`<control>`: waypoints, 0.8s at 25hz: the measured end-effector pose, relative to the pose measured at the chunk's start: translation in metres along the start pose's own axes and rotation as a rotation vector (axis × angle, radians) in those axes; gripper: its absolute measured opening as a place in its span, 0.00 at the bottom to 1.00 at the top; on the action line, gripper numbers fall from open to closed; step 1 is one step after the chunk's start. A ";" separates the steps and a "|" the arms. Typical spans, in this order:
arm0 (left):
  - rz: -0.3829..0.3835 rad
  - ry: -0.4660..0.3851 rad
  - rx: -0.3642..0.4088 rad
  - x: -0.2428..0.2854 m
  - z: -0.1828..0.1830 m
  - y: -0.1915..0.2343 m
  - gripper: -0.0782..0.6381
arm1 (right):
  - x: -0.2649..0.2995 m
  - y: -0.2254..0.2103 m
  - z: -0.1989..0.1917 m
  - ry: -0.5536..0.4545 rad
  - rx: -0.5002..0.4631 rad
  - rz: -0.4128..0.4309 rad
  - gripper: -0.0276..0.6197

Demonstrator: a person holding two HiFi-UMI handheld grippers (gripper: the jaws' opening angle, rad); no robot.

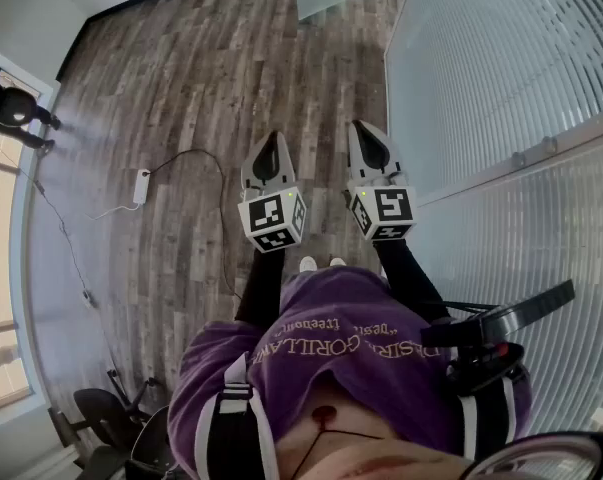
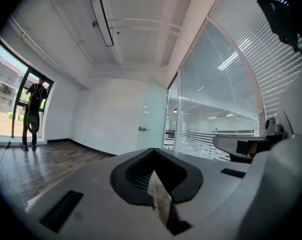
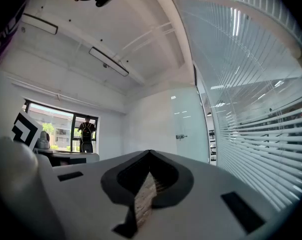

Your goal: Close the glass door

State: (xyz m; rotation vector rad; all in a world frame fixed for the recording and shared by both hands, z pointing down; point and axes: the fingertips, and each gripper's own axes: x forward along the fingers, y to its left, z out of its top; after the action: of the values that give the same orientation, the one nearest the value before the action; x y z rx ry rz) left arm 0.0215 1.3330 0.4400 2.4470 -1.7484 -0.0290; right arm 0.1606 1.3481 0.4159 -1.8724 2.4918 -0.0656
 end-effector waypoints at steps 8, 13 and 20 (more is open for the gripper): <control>0.014 0.003 -0.010 0.000 0.003 0.015 0.11 | 0.010 0.011 0.000 0.012 -0.007 0.012 0.04; 0.020 0.007 -0.013 -0.003 0.002 0.027 0.11 | 0.017 0.020 -0.001 0.012 0.000 0.012 0.04; 0.025 0.017 -0.053 -0.009 -0.002 0.056 0.11 | 0.037 0.043 -0.009 0.039 0.004 0.005 0.04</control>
State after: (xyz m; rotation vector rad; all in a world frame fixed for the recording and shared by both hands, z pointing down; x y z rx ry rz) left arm -0.0343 1.3240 0.4481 2.3812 -1.7488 -0.0514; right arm 0.1091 1.3251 0.4232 -1.8818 2.5188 -0.1078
